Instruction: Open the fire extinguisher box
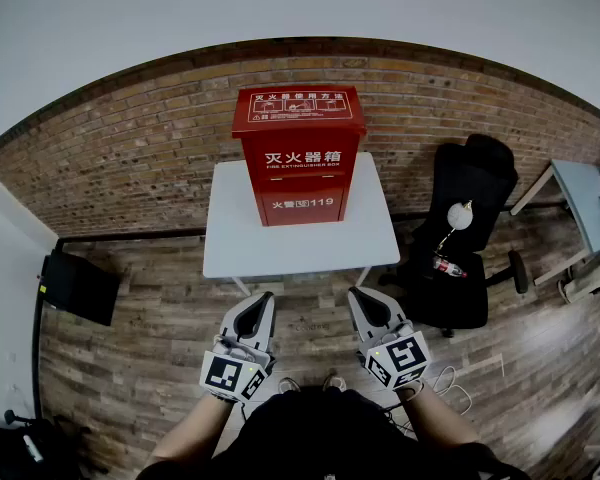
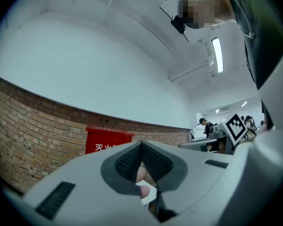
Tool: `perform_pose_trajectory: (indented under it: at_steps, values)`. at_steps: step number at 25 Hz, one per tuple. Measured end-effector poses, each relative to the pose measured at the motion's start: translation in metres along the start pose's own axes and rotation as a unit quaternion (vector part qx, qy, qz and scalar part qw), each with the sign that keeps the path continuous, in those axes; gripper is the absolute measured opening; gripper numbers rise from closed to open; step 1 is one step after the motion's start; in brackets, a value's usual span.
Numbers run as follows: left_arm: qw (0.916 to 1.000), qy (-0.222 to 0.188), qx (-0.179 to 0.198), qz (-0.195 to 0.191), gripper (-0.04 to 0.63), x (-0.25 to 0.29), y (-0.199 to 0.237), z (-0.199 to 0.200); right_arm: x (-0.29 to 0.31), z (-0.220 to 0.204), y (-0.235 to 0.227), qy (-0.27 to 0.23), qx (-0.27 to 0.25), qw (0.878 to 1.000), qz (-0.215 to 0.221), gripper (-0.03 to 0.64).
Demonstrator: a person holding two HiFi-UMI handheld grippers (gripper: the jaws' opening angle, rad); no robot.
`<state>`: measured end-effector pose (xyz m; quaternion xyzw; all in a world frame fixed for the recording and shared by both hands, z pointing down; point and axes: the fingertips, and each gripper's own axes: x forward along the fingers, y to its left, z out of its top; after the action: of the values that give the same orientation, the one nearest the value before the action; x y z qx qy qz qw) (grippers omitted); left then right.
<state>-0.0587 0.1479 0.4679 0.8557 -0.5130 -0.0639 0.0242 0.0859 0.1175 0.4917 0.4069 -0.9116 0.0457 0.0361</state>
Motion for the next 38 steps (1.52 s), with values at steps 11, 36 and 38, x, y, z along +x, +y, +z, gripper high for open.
perform_pose_trajectory:
  at_steps: [11,36,38]
  values:
    - [0.9999,0.011,0.003,-0.001,0.051,-0.012,0.016,-0.006,0.01,-0.005,0.019,-0.001,-0.005,1.0,-0.007,0.019]
    - [0.9995,0.007,0.019,-0.026,0.051,-0.018,0.058,-0.02,0.038,-0.031,0.018,0.022,0.038,0.996,-0.083,0.02]
    - [0.9996,0.011,0.016,-0.019,0.051,-0.009,0.066,-0.024,0.047,-0.032,0.008,0.021,0.039,0.996,-0.08,0.02]
